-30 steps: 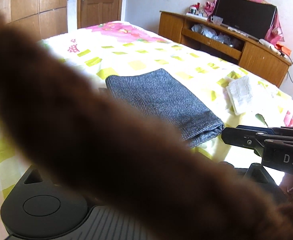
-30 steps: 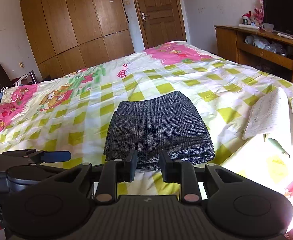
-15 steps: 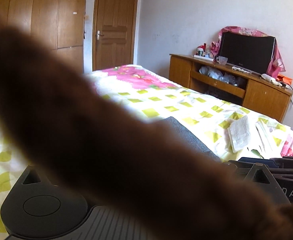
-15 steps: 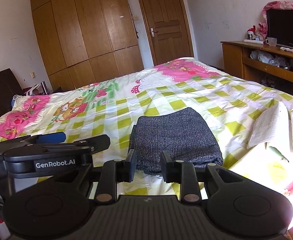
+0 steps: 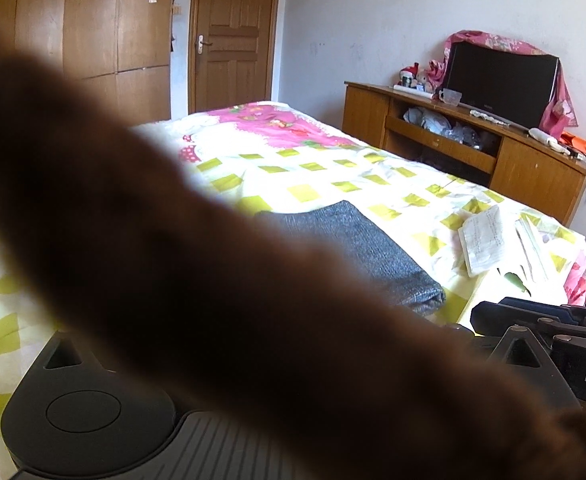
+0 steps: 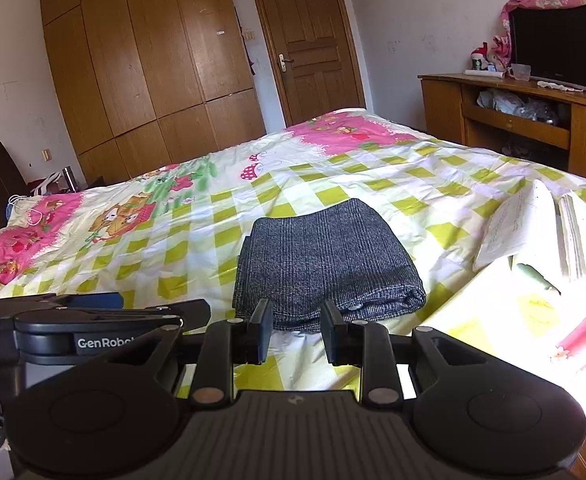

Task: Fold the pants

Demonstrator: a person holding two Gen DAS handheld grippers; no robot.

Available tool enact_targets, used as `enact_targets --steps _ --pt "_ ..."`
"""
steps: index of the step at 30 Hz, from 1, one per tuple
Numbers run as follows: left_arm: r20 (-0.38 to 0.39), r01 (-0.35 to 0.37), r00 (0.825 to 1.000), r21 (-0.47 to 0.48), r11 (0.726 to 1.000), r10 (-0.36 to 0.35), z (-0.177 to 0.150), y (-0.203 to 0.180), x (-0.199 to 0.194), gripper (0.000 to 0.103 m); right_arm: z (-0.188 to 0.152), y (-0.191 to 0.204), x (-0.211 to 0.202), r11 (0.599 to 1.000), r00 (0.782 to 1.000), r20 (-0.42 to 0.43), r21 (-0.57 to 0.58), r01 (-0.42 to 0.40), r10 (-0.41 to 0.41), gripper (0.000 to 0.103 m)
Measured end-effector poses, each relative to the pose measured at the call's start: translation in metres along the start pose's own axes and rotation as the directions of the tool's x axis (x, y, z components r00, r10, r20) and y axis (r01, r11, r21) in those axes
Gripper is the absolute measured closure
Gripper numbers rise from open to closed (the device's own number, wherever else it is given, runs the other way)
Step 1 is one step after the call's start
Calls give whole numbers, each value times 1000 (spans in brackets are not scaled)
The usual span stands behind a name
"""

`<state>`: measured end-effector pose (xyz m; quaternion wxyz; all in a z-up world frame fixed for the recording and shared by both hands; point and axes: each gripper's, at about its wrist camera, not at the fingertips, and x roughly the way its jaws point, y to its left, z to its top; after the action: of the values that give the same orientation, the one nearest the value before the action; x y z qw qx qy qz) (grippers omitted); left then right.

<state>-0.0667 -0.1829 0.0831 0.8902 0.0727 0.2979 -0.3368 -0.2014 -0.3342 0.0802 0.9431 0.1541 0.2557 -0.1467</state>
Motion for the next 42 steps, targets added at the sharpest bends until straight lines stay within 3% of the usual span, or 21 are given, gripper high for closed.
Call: enact_targets --steps 13,24,42 --pt "-118 -11 993 14 1000 12 -17 -7 7 0 -12 -1 4 1000 999 -36 -4 27 -27 58" --pt "-142 -57 988 57 997 65 -20 -17 7 0 -19 -4 4 999 998 -57 7 34 -34 57" --pt "-198 -55 979 19 998 58 -26 -16 12 0 -20 -5 8 999 996 -80 2 32 -32 57"
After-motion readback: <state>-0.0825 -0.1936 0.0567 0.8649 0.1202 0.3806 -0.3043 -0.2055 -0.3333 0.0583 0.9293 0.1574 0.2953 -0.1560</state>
